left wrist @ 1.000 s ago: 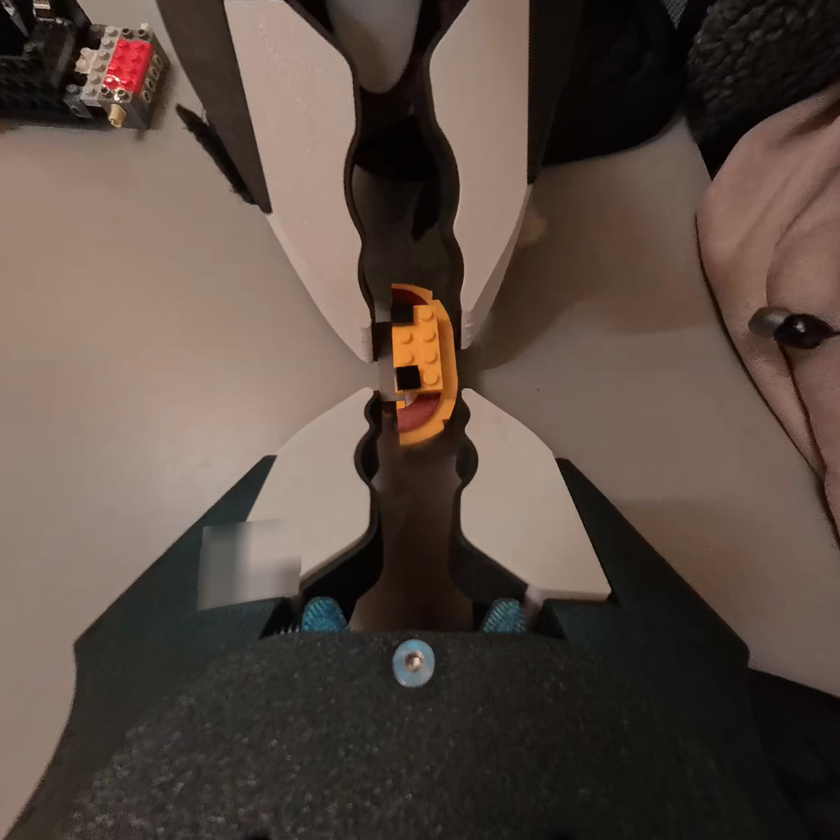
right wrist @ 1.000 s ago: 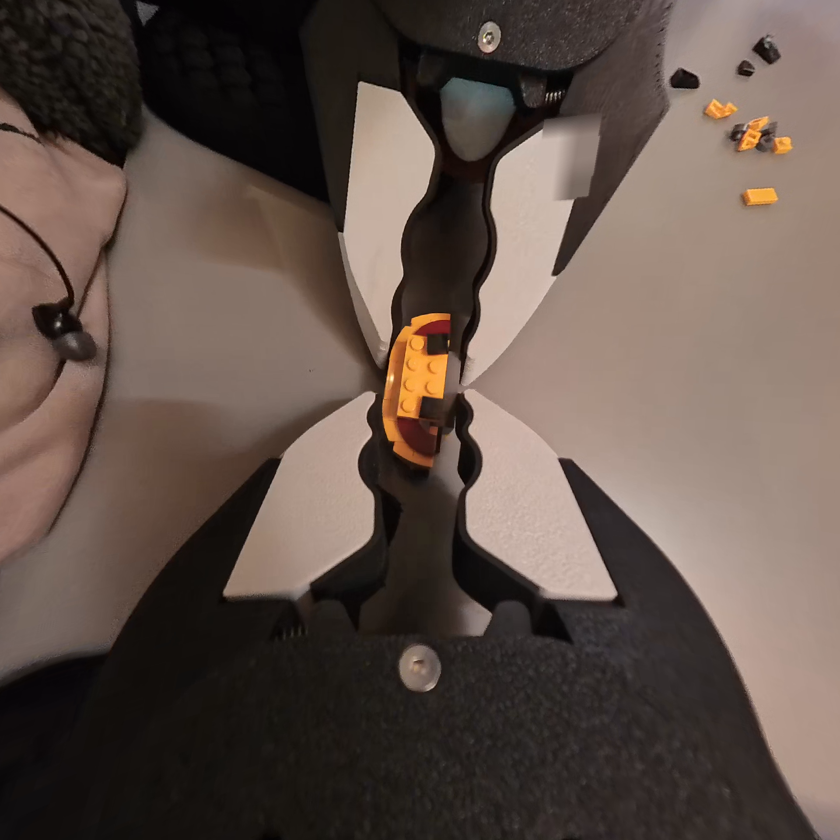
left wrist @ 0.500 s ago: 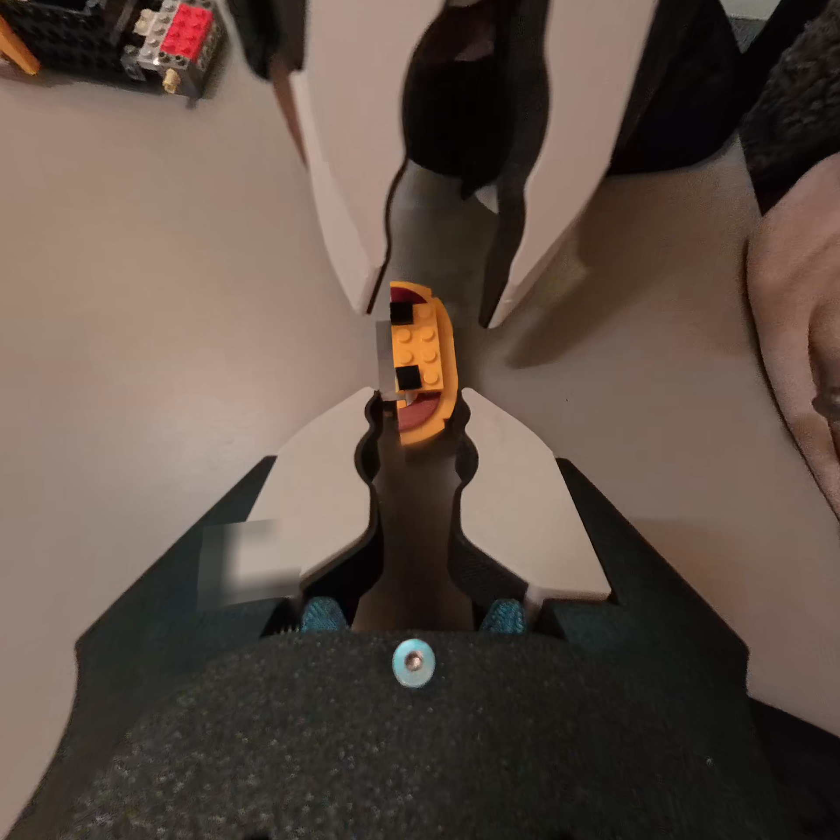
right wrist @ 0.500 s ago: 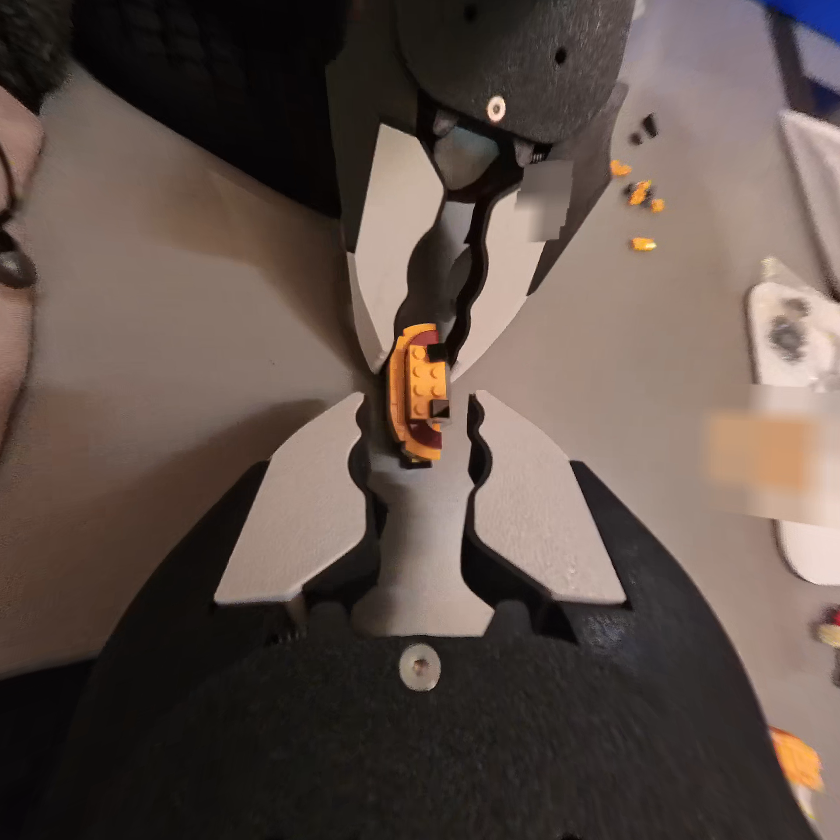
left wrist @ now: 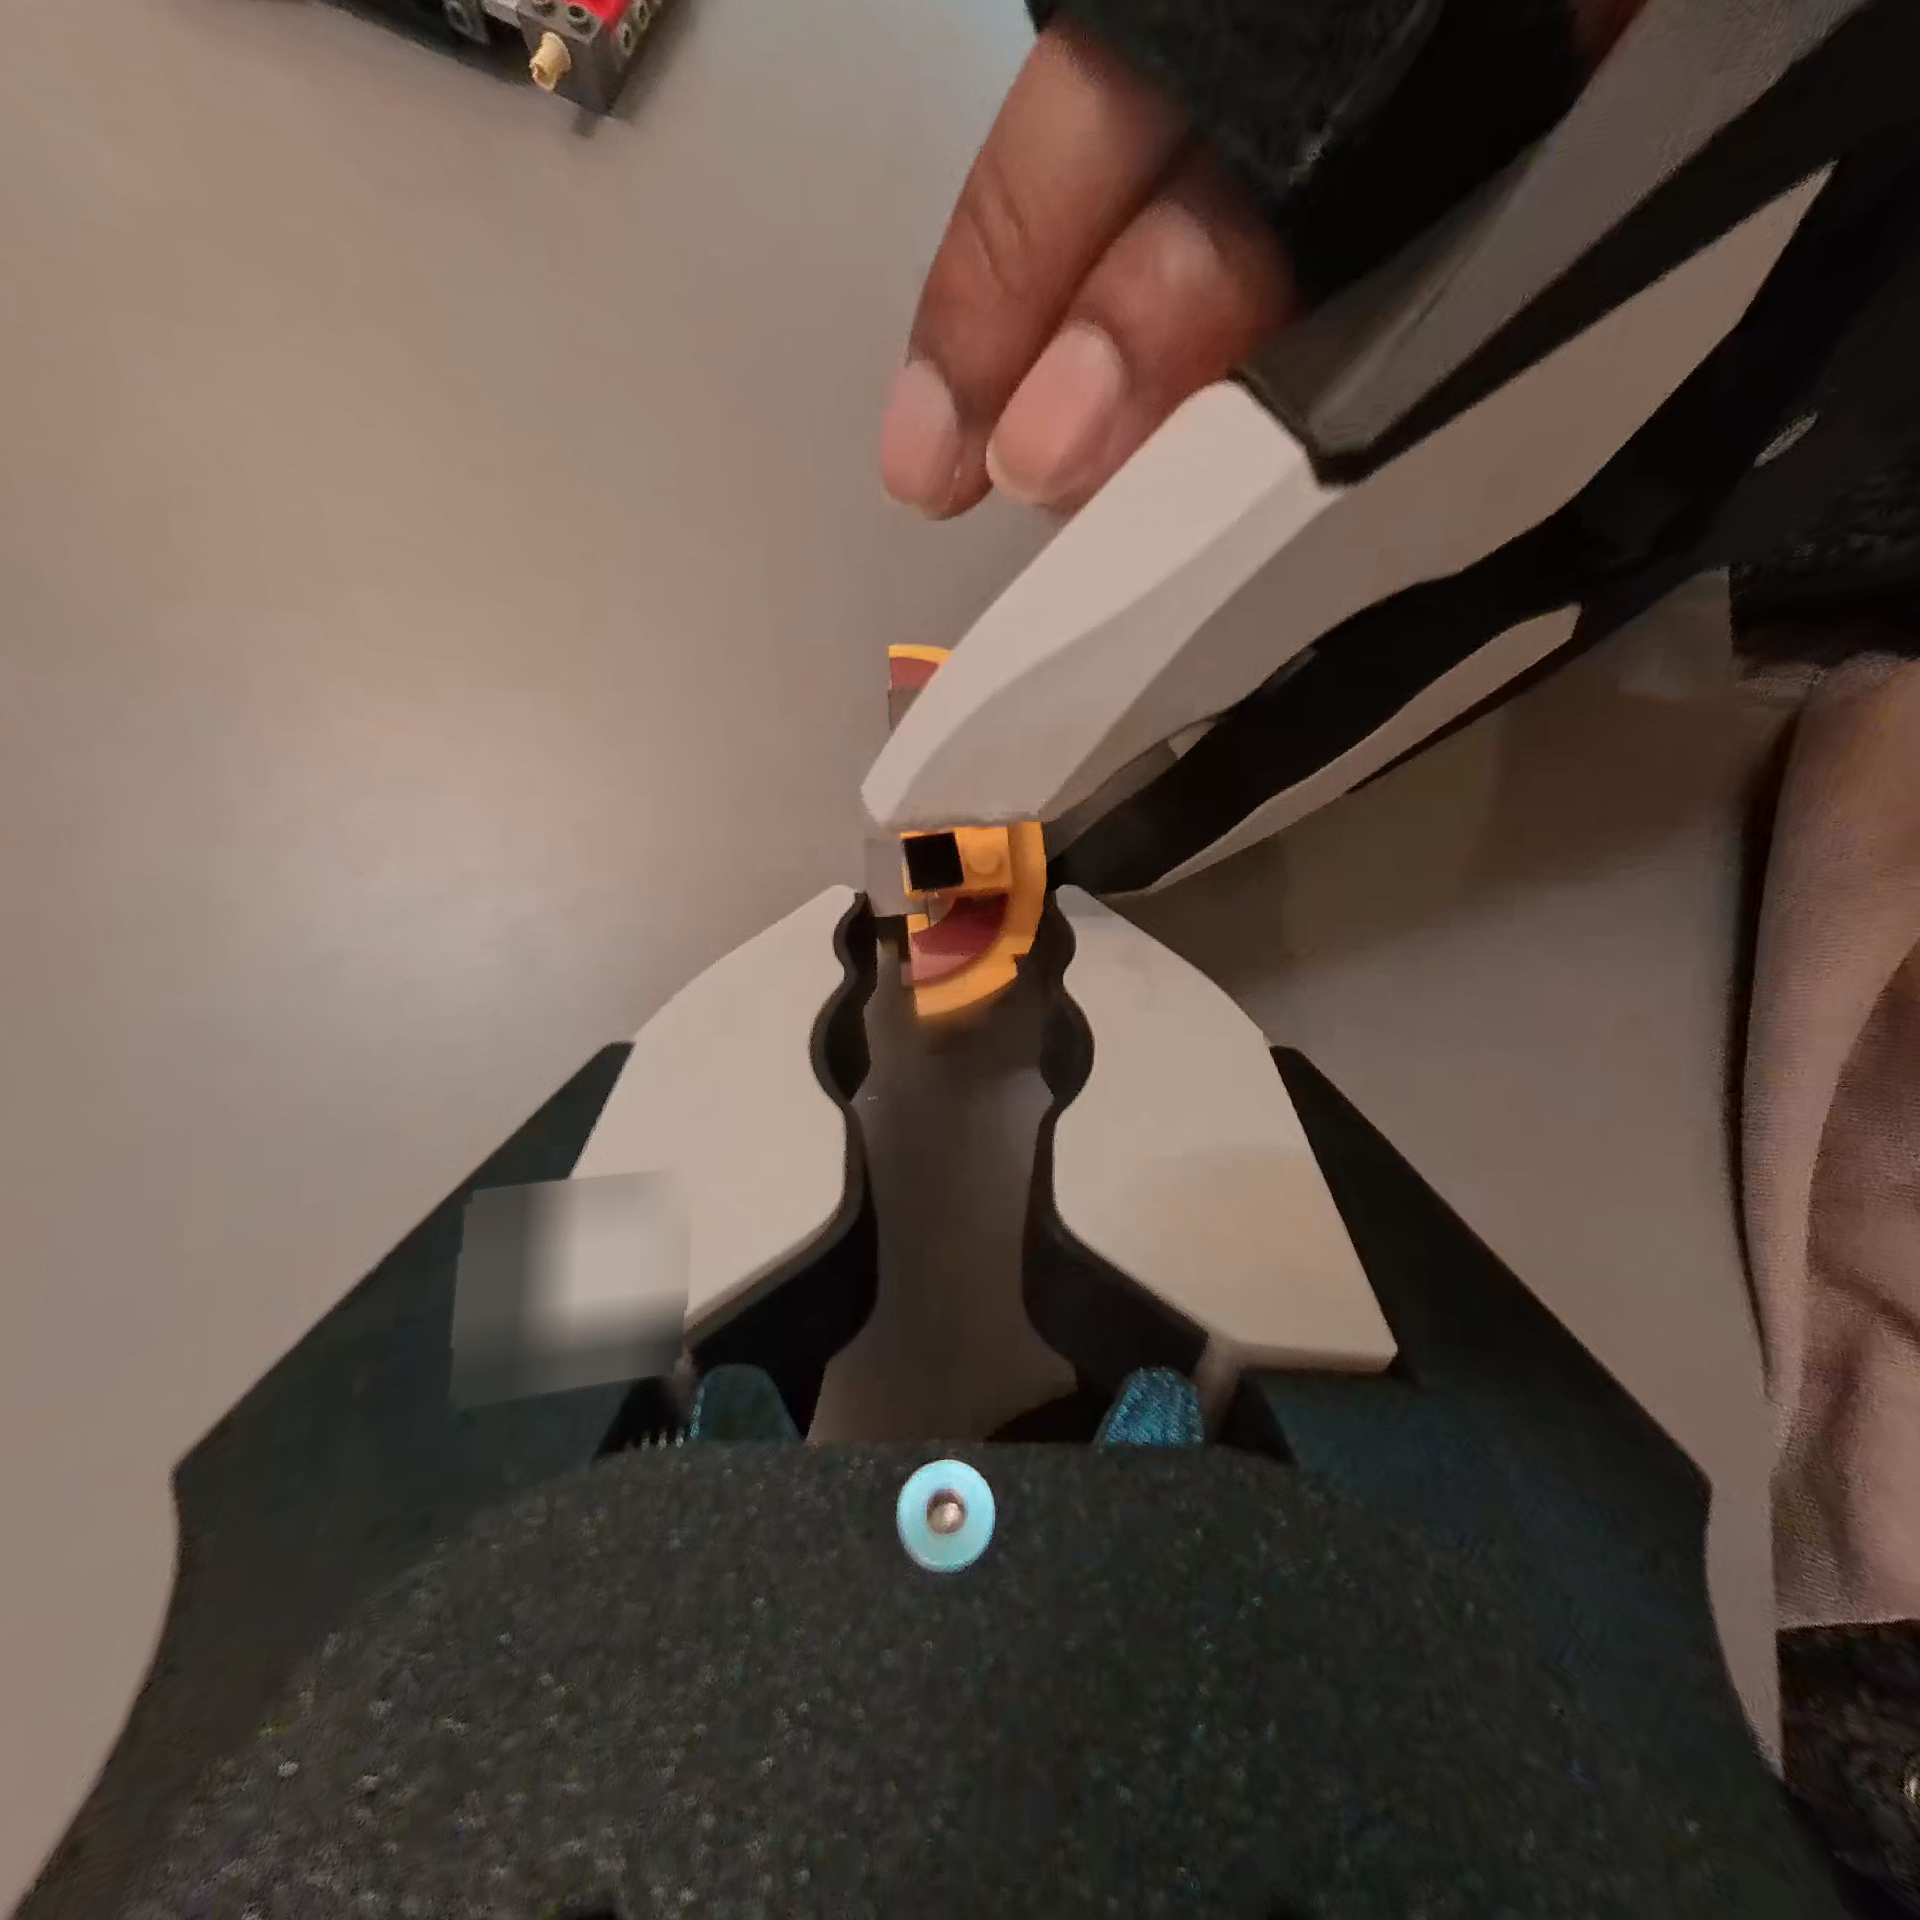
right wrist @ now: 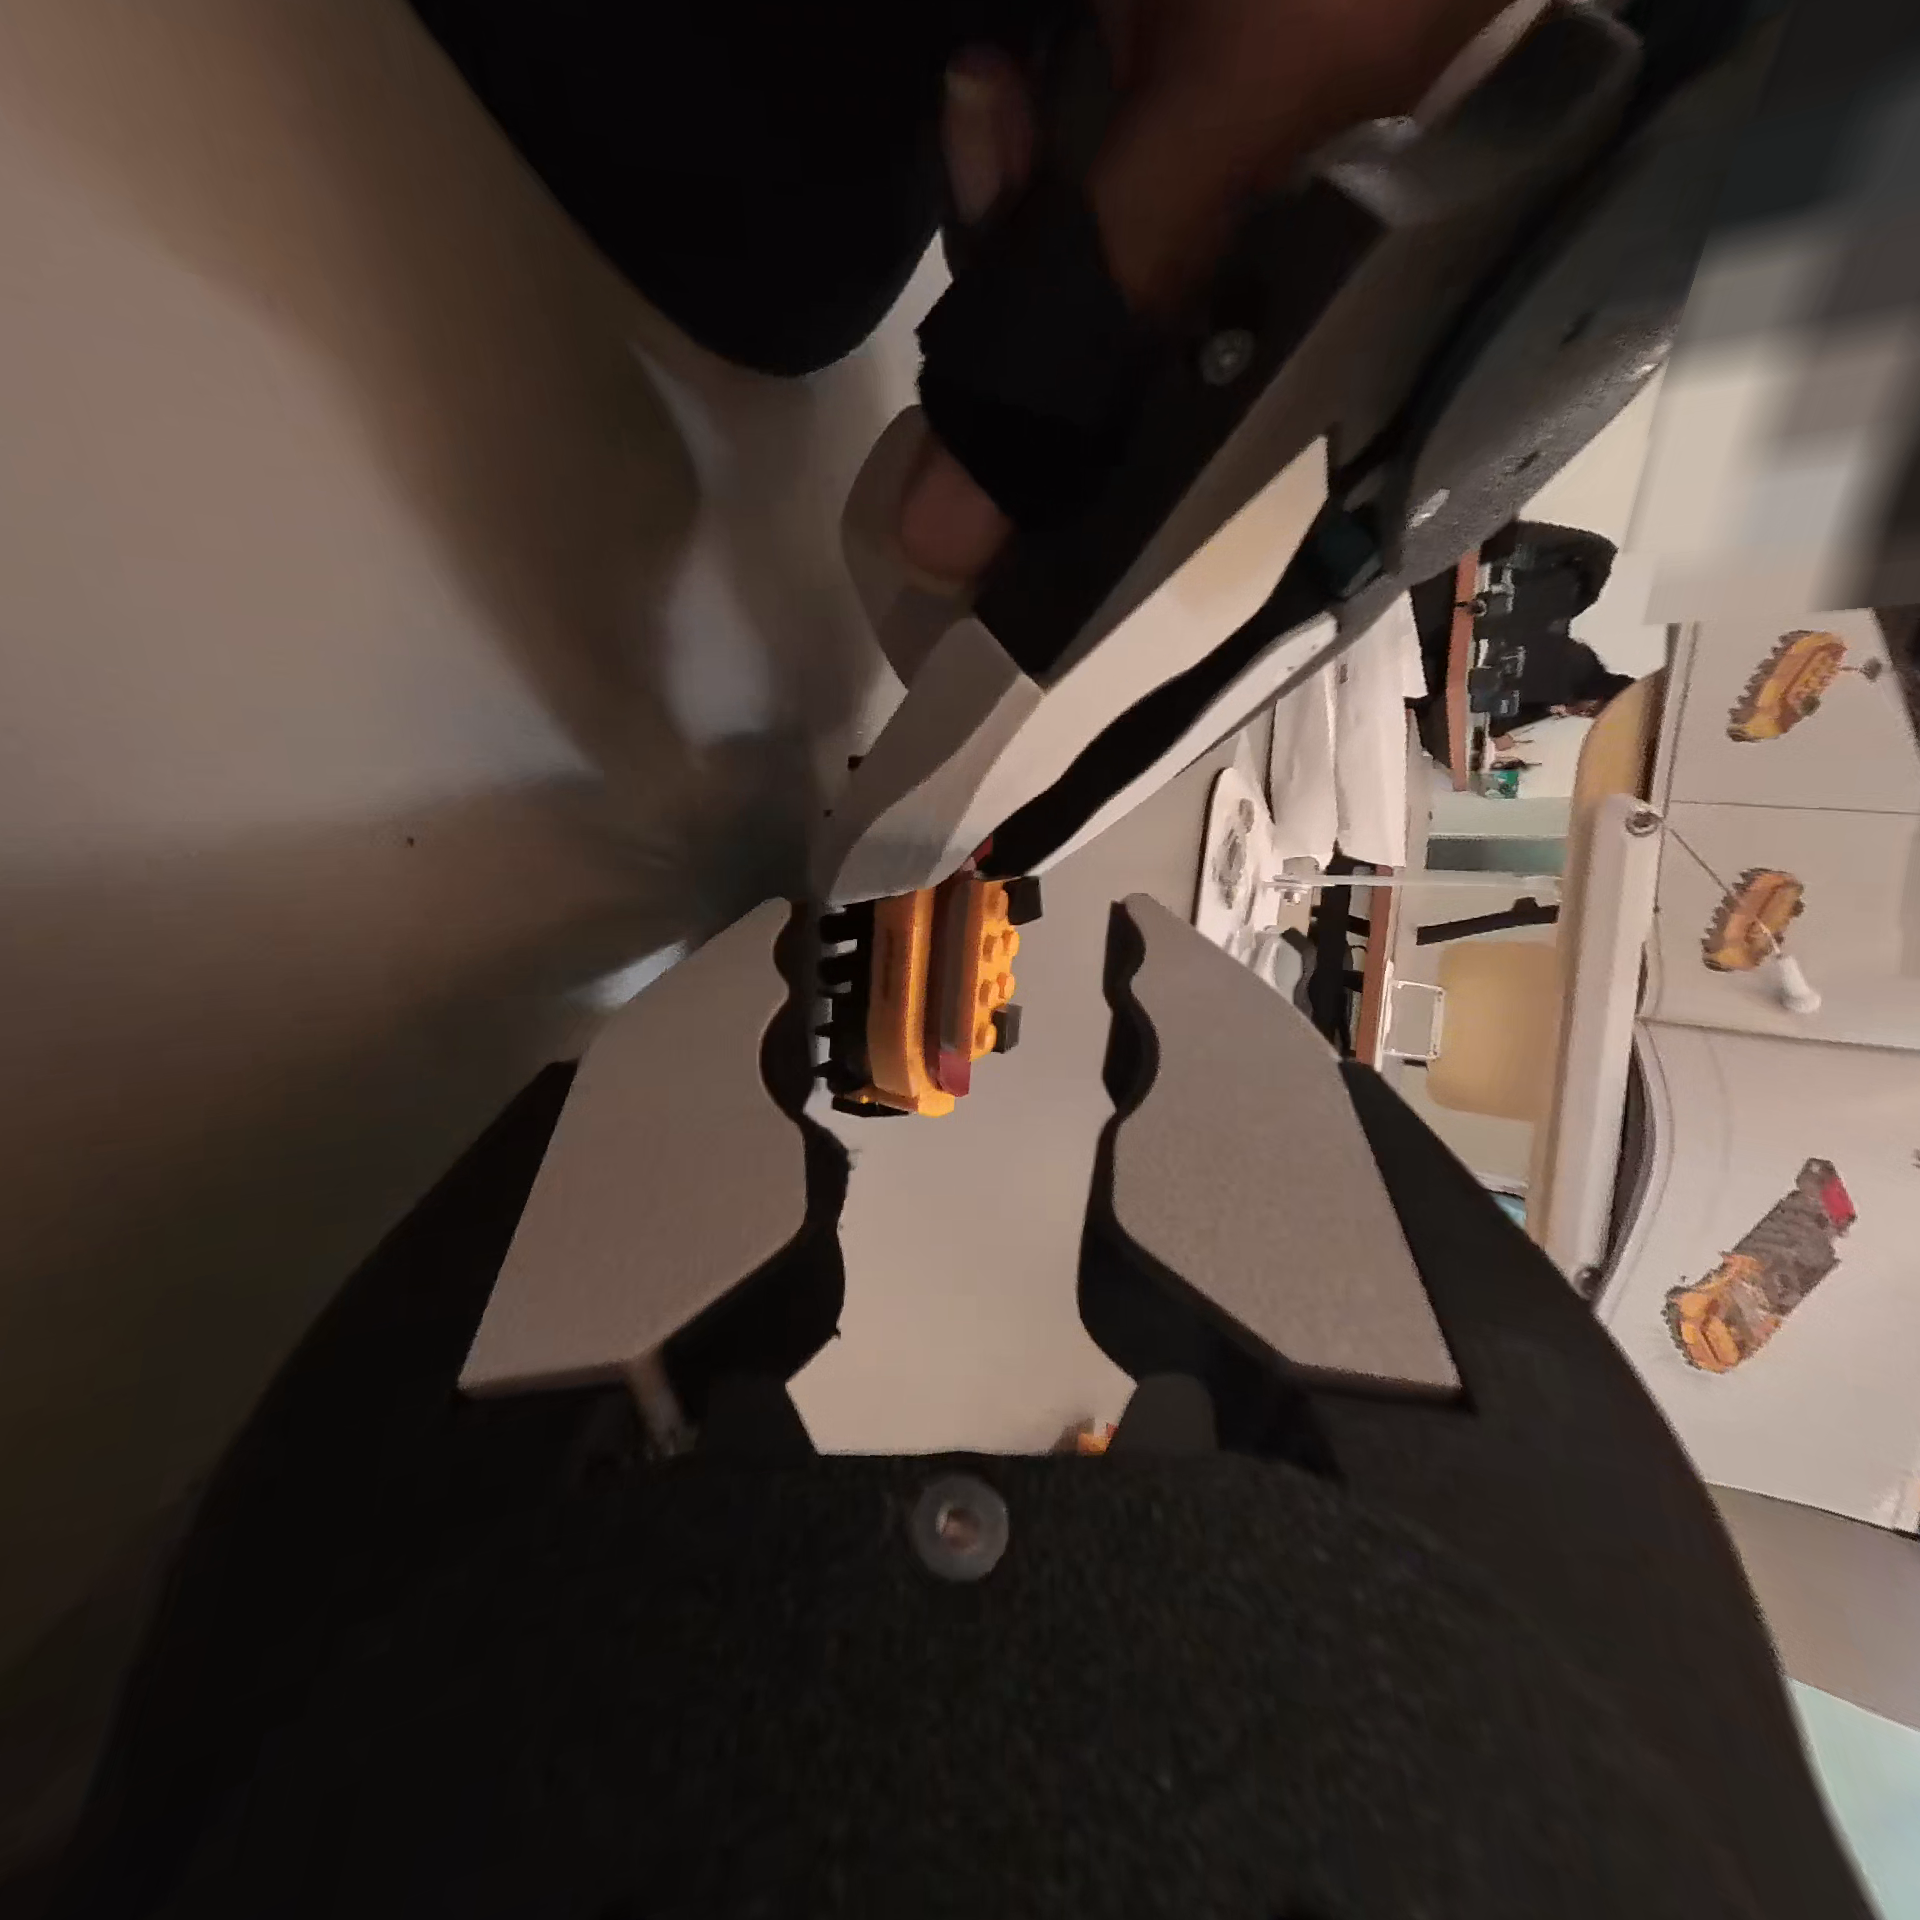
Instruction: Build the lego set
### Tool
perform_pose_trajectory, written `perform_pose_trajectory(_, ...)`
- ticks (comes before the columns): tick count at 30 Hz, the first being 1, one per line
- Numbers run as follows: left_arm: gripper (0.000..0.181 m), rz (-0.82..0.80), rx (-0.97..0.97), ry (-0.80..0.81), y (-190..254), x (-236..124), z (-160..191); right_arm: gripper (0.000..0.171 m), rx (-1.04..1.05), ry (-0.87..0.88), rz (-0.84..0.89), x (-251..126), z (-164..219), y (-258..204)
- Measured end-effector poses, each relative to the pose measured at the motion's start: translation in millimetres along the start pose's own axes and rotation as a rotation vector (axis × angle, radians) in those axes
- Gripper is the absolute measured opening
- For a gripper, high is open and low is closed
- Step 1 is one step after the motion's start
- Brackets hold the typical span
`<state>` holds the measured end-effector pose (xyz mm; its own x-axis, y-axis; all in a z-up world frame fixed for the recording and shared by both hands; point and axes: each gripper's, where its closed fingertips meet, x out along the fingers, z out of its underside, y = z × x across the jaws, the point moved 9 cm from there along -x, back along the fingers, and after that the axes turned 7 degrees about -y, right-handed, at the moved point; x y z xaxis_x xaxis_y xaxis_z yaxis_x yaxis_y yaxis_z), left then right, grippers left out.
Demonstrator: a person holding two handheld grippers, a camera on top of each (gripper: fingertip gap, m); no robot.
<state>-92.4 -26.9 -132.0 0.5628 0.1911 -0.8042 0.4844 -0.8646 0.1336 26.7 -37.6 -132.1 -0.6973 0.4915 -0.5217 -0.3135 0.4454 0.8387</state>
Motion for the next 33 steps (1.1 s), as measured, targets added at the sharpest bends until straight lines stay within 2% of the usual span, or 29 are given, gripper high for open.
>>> perform_pose_trajectory(1,0.029,-0.002,-0.001,-0.007,1,0,0,0.054,-0.011,-0.003,-0.007,0,-1,-2)
perform_pose_trajectory(11,0.029,0.03,-0.019,-0.042,4,6,2,0.04,-0.031,-0.018,-0.013,5,-3,-15)
perform_pose_trajectory(20,0.03,0.046,-0.054,-0.035,2,6,2,0.038,0.04,-0.014,0.036,6,-1,-20)
perform_pose_trajectory(33,0.029,0.059,-0.049,-0.042,2,7,4,0.037,-0.03,-0.019,0.0,6,-2,-19)
